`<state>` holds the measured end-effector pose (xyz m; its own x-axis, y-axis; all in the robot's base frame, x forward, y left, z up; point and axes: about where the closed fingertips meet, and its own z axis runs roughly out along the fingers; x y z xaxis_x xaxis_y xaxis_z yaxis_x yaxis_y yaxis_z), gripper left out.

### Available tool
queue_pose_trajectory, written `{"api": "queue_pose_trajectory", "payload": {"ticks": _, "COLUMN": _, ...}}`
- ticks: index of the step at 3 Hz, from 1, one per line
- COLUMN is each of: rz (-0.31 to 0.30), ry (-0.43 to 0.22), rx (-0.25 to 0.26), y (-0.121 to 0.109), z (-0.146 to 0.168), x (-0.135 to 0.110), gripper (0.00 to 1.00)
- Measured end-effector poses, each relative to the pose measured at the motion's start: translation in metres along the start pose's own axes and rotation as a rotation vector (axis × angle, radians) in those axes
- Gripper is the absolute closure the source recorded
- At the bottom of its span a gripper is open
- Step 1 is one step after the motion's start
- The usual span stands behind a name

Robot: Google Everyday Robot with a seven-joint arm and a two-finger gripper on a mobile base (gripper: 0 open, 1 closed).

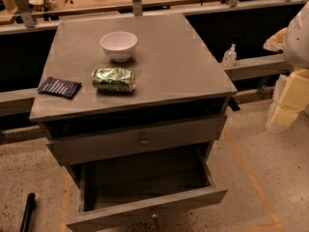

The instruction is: Place green can into middle drawer

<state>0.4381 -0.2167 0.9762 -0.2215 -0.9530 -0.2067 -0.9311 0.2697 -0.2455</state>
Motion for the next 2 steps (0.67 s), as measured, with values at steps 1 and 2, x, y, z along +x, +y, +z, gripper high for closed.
{"api": "queue_pose_trajectory", "payload": {"ticks": 1, "rz": -0.002, "ry": -0.005, "rx": 0.002, "y": -0.001, "z": -0.001, "x": -0.002, "gripper": 0.00}}
{"api": "queue_pose_trajectory", "payload": {"ticks": 2, "rz": -0.071, "ry": -0.050, "rx": -0.022, "y": -0.025, "z": 0.015, "x": -0.045, "gripper": 0.00}}
